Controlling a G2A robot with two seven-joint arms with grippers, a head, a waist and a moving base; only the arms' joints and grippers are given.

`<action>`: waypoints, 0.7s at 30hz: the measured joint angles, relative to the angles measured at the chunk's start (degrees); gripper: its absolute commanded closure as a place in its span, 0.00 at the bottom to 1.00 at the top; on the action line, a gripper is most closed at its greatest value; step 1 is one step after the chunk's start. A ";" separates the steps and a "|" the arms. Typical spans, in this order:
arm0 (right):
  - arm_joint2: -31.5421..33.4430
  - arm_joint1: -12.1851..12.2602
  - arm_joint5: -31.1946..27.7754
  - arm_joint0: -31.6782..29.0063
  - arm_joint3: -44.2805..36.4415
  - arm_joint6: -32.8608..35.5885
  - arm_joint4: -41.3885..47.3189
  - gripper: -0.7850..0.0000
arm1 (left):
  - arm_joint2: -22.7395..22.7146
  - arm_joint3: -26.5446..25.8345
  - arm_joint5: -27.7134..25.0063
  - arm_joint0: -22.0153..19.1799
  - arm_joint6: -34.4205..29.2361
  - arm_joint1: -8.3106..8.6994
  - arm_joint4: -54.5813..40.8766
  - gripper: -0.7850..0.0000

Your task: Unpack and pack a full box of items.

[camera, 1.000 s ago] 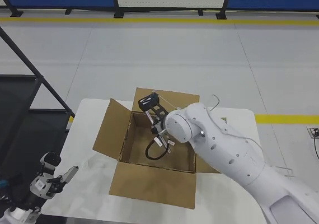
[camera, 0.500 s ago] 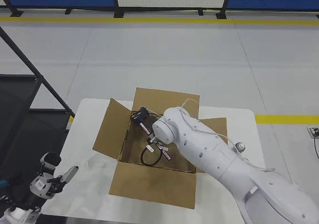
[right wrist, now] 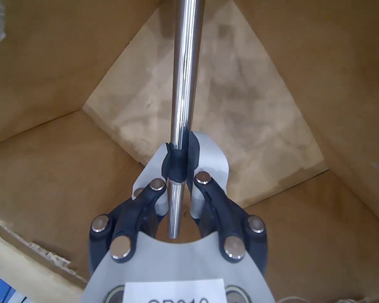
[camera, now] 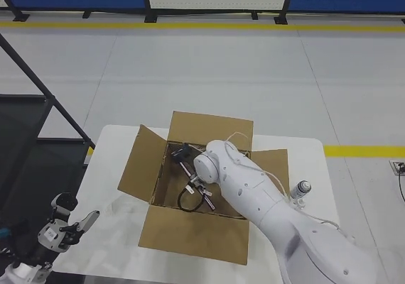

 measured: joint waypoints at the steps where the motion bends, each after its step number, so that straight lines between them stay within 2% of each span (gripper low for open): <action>1: -0.02 -0.43 0.04 -0.08 0.90 -0.32 0.00 1.00 | 0.00 0.00 0.00 0.00 0.00 0.00 0.00 0.00; 12: 0.82 -3.73 -1.71 -0.44 8.41 -2.86 0.49 1.00 | 0.00 0.00 0.00 0.00 0.00 0.00 0.00 0.00; 17: 1.30 -4.32 -2.34 -0.54 10.20 -3.10 0.52 0.80 | 0.00 0.00 0.00 0.00 0.00 0.00 0.00 0.00; 21: 1.58 -4.55 -2.05 -0.57 11.11 -2.86 0.38 0.76 | 0.00 0.00 0.00 0.00 0.00 0.00 0.00 0.00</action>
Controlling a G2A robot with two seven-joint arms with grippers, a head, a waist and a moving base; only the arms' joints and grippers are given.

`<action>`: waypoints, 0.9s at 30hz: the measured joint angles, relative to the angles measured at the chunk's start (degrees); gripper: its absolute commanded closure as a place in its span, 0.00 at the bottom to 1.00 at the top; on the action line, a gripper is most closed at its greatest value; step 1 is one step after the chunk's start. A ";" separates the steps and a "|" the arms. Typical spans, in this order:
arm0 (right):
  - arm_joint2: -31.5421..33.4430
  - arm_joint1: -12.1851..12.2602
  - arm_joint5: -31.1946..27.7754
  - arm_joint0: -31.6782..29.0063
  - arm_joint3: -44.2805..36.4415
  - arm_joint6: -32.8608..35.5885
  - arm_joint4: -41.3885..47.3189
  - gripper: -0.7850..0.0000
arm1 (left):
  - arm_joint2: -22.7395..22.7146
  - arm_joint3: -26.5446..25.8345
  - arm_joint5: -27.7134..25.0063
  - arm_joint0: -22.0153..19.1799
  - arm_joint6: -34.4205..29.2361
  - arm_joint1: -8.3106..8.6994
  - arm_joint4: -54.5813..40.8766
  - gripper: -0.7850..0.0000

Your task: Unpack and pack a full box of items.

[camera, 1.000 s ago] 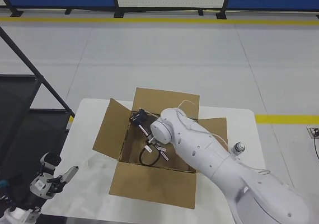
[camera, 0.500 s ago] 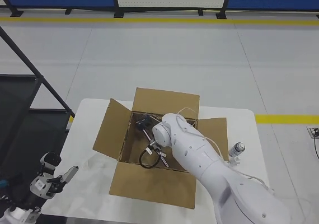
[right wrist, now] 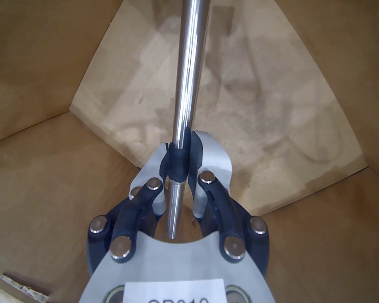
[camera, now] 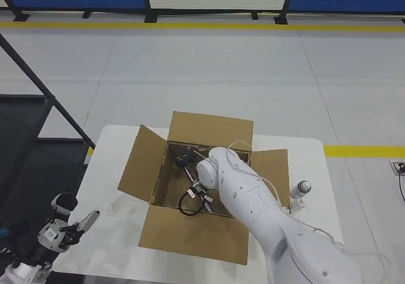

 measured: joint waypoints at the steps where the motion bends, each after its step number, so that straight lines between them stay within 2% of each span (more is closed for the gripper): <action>1: 0.00 -0.01 0.02 0.00 0.01 0.01 0.00 0.72 | 0.00 0.00 0.00 0.00 0.00 0.00 0.00 0.00; 3: 0.00 0.00 0.02 0.00 -0.01 0.01 0.00 0.68 | 0.00 0.00 0.00 0.00 0.00 0.00 0.00 0.00; 11: 0.31 0.07 0.37 0.23 0.50 -0.48 0.34 0.68 | 0.00 0.00 0.00 0.00 0.00 0.00 0.00 0.00; 23: 1.01 0.19 -0.49 2.57 -0.82 -2.46 -1.91 0.57 | 0.00 0.00 0.00 0.00 0.00 0.00 0.00 0.00; 27: 1.12 0.28 -1.81 3.26 -2.08 -2.59 -3.00 0.59 | 0.00 0.00 0.00 0.00 0.00 0.00 0.00 0.00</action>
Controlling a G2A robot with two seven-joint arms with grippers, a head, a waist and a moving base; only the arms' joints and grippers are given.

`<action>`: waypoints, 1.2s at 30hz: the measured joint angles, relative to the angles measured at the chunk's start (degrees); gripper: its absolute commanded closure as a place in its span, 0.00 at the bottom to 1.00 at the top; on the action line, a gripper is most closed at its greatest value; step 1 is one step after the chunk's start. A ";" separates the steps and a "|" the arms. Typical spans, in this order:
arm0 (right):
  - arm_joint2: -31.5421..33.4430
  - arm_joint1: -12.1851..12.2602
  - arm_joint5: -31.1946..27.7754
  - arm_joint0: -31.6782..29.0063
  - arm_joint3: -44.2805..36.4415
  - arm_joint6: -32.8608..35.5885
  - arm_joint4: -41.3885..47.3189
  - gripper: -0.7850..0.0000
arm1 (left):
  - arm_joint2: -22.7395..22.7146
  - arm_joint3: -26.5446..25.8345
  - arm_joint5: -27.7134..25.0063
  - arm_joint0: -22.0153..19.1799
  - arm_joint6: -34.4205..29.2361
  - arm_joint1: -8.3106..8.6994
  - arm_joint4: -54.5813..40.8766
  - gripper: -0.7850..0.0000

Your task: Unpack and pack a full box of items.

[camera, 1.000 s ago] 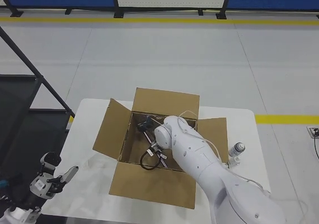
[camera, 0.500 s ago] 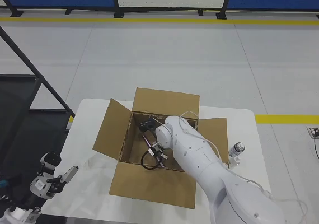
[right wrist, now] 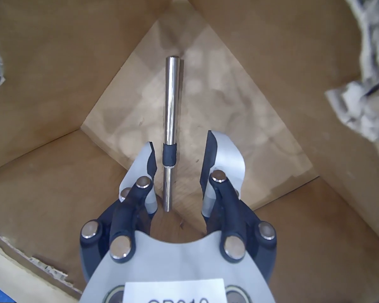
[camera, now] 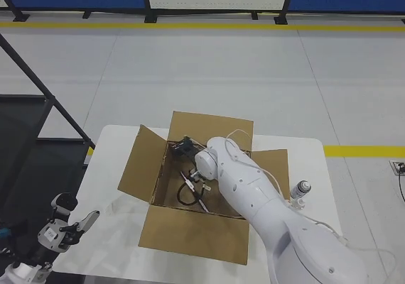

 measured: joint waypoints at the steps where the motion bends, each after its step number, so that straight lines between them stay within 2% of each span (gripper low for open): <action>1: 0.07 0.05 -0.49 0.08 -0.31 -0.20 -0.14 0.58 | 0.00 0.00 0.00 0.00 0.00 0.00 0.00 0.00; 4: 0.39 0.30 -1.77 0.30 -1.30 -0.83 -0.55 0.51 | 0.00 0.00 0.00 0.00 0.00 0.00 0.00 0.00; 5: 0.52 0.40 -2.20 0.35 -1.63 -1.13 -0.63 0.45 | 0.00 0.00 0.00 0.00 0.00 0.00 0.00 0.00; 6: 0.68 0.58 -2.96 0.41 -2.06 -1.61 -0.80 0.34 | 0.00 0.00 0.00 0.00 0.00 0.00 0.00 0.00; 8: 0.92 0.90 -3.93 0.42 -2.79 -2.54 -1.13 0.02 | 0.00 0.00 0.00 0.00 0.00 0.00 0.00 0.00; 9: 1.06 1.12 -4.34 0.35 -3.44 -3.29 -1.44 0.00 | 0.00 0.00 0.00 0.00 0.00 0.00 0.00 0.00; 18: 2.98 3.93 -0.20 -1.13 -11.89 -10.27 -4.94 0.00 | 0.00 0.00 0.00 0.00 0.00 0.00 0.00 0.00; 21: 4.44 5.66 2.48 -1.98 -16.34 -10.06 -6.06 0.00 | 0.00 0.00 0.00 0.00 0.00 0.00 0.00 0.00; 23: 5.08 6.42 4.83 -2.24 -18.51 -7.36 -6.50 0.00 | 0.00 0.00 0.00 0.00 0.00 0.00 0.00 0.00; 36: 5.63 6.58 3.97 -2.84 -19.06 -8.36 -5.86 0.00 | 0.00 0.00 0.00 0.00 0.00 0.00 0.00 0.00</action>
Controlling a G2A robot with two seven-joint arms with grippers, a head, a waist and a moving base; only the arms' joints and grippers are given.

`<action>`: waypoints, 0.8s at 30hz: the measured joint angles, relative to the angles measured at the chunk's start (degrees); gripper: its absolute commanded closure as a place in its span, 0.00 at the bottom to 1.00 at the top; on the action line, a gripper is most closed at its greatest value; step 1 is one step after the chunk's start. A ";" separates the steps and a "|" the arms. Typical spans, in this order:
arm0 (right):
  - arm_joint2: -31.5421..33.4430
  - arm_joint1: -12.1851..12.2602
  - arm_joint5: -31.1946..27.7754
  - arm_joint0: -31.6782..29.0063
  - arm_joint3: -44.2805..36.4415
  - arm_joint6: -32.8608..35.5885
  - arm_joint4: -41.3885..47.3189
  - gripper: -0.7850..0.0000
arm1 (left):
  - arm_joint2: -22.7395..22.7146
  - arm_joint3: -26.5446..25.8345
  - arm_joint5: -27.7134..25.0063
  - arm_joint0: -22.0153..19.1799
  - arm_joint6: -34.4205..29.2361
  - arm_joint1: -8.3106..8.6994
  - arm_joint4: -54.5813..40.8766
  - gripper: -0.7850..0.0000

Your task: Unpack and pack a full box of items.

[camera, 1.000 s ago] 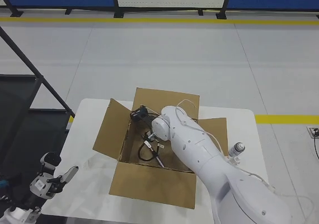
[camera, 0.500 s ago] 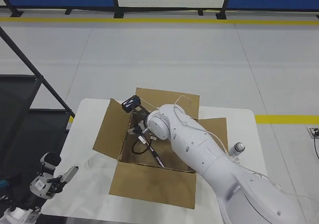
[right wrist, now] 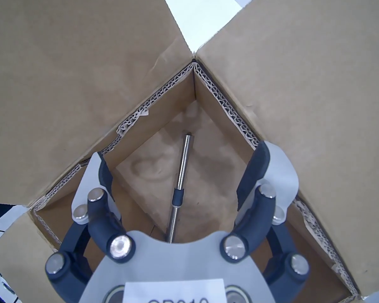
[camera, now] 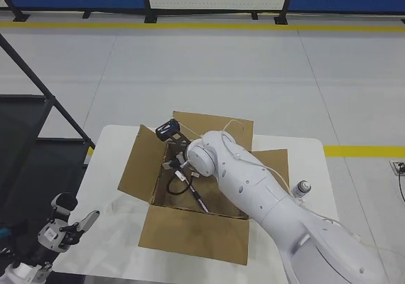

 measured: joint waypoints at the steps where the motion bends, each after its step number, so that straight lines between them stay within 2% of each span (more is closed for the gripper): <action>1: 0.28 0.19 -0.66 -0.36 -0.49 -1.18 0.20 0.00 | 0.00 0.00 0.00 0.00 0.00 0.00 0.00 0.00; 5: 2.05 1.92 -0.77 -1.09 -3.90 -5.54 -3.37 0.00 | 0.00 0.00 0.00 0.00 0.00 0.00 0.00 0.00; 7: 3.98 3.57 -0.39 -2.30 -7.45 -6.98 -4.85 0.00 | 0.00 0.00 0.00 0.00 0.00 0.00 0.00 0.00; 10: 8.08 7.02 0.93 -6.16 -15.73 -7.54 -7.98 0.00 | 0.00 0.00 0.00 0.00 0.00 0.00 0.00 0.00; 12: 12.12 10.06 2.37 -10.80 -24.50 -6.09 -11.35 0.00 | 0.00 0.00 0.00 0.00 0.00 0.00 0.00 0.00; 14: 16.66 12.95 3.45 -16.37 -34.19 -3.51 -14.96 0.00 | 0.00 0.00 0.00 0.00 0.00 0.00 0.00 0.00; 18: 29.67 18.98 4.73 -33.88 -60.94 4.38 -25.23 0.00 | 0.00 0.00 0.00 0.00 0.00 0.00 0.00 0.00; 21: 38.82 21.48 5.68 -46.43 -77.35 7.60 -31.72 0.00 | 0.00 0.00 0.00 0.00 0.00 0.00 0.00 0.00; 24: 47.25 22.78 7.96 -56.63 -88.40 9.12 -36.08 0.00 | 0.00 0.00 0.00 0.00 0.00 0.00 0.00 0.00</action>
